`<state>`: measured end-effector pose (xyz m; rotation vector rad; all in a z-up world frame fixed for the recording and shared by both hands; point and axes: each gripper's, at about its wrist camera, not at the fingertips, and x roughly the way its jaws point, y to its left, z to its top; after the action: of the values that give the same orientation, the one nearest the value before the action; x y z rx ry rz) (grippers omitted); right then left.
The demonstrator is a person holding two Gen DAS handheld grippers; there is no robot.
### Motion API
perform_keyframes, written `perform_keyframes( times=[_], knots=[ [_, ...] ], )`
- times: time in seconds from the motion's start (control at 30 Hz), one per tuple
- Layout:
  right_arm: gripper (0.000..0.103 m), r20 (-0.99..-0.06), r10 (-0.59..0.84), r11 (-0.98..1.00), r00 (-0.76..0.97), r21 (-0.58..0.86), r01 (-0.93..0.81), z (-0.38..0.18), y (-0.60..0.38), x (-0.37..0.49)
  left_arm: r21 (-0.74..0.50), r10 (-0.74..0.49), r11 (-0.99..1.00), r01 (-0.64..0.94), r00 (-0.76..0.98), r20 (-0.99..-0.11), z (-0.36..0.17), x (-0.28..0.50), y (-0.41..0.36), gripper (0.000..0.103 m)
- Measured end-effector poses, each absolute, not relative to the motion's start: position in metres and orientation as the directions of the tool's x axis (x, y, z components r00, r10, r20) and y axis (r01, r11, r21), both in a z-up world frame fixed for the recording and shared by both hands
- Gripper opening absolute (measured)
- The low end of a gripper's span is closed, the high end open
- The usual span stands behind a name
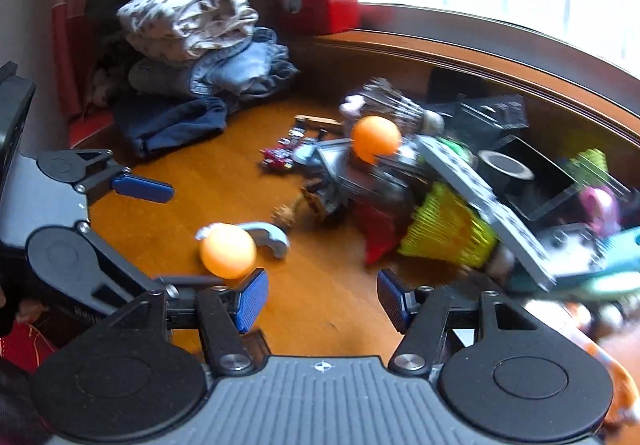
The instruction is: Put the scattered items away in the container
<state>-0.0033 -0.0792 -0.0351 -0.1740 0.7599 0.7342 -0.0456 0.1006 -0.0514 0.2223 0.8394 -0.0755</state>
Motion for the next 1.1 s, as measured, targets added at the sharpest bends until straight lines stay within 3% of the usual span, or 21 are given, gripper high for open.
perform_keyframes(
  times=[0.37, 0.6, 0.87, 1.1],
  knots=[
    [0.065, -0.64, 0.454, 0.854, 0.62, 0.114, -0.508, -0.027, -0.122, -0.011, 0.129, -0.056, 0.972, 0.194, 0.731, -0.68, -0.037, -0.017, 0.082, 0.103],
    [0.078, -0.562, 0.318, 0.938, 0.763, 0.07, -0.339, -0.014, -0.163, -0.019, 0.164, -0.157, 0.937, 0.309, 0.79, -0.593, -0.012, 0.012, 0.024, 0.103],
    [0.082, -0.535, 0.186, 0.983, 0.824, 0.109, -0.151, -0.014, -0.212, -0.019, 0.303, -0.037, 0.91, 0.282, 0.784, -0.62, -0.029, 0.055, -0.045, 0.103],
    [0.085, -0.555, 0.201, 0.979, 0.807, 0.104, -0.172, -0.022, -0.226, -0.016, 0.308, 0.007, 0.917, 0.253, 0.764, -0.645, -0.036, 0.062, -0.059, 0.103]
  ],
)
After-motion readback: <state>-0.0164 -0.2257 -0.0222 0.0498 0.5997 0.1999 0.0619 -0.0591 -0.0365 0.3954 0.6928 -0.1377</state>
